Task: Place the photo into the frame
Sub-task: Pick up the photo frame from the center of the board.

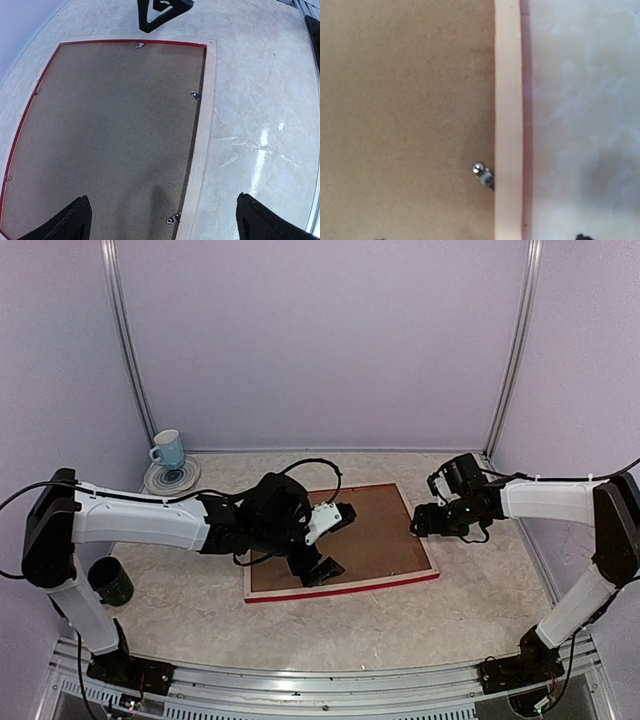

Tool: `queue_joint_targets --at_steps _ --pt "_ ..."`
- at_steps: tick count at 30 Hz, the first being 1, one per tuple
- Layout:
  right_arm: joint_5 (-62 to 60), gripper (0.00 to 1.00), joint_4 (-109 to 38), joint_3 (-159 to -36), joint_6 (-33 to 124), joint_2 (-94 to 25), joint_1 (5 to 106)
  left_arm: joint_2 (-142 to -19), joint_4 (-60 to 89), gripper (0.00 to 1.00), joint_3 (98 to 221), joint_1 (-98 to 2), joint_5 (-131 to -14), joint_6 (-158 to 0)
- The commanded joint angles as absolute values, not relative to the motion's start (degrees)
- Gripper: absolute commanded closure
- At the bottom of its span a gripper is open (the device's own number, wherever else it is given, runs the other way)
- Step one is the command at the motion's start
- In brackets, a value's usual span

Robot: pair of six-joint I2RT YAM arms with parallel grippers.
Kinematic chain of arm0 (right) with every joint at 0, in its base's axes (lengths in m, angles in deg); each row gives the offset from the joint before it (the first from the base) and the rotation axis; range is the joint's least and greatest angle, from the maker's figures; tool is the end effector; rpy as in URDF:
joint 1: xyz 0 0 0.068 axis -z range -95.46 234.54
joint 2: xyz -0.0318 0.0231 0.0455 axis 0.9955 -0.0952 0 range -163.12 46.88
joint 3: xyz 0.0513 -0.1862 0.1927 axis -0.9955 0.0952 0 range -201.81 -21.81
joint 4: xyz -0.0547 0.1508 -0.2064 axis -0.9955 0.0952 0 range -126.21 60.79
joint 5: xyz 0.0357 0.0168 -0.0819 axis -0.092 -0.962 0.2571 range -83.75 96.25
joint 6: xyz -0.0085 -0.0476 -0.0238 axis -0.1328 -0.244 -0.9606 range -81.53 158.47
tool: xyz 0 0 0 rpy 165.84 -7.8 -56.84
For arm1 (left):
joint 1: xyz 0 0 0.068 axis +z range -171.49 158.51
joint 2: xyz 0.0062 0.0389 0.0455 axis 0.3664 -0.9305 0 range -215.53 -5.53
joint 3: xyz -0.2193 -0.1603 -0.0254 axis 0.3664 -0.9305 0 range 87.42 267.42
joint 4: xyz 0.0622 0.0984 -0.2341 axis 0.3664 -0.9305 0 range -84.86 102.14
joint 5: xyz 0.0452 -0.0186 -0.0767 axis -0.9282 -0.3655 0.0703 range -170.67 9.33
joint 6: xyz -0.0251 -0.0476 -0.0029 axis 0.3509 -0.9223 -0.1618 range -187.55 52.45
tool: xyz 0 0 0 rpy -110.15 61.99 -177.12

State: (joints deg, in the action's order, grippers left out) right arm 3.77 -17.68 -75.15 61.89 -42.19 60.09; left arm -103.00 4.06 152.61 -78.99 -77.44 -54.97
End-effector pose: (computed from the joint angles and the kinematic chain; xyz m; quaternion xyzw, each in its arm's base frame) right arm 0.2848 0.1312 0.1943 -0.0152 0.9514 0.1433 0.2721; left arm 0.2009 -0.3191 0.2242 0.5306 0.7361 -0.1839 0.3780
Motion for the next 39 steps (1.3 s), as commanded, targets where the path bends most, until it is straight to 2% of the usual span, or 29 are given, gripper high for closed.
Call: queue_joint_targets --at_steps 1,11,18,39 --pt "4.4 0.19 -18.26 -73.39 62.23 -40.03 60.67 -103.04 7.13 0.01 151.11 -79.34 -71.6 -47.48" --pt "5.2 0.19 -18.71 -70.88 62.44 -37.84 60.96 -109.54 7.26 0.03 153.1 -79.33 -68.66 -42.82" --pt "4.77 0.19 -19.44 -69.72 62.53 -37.69 61.15 -112.28 8.2 0.09 153.07 -79.39 -67.94 -42.72" --pt "4.41 0.19 -19.9 -69.27 62.59 -37.86 61.6 -118.05 10.34 0.48 153.32 -79.49 -72.54 -42.58"
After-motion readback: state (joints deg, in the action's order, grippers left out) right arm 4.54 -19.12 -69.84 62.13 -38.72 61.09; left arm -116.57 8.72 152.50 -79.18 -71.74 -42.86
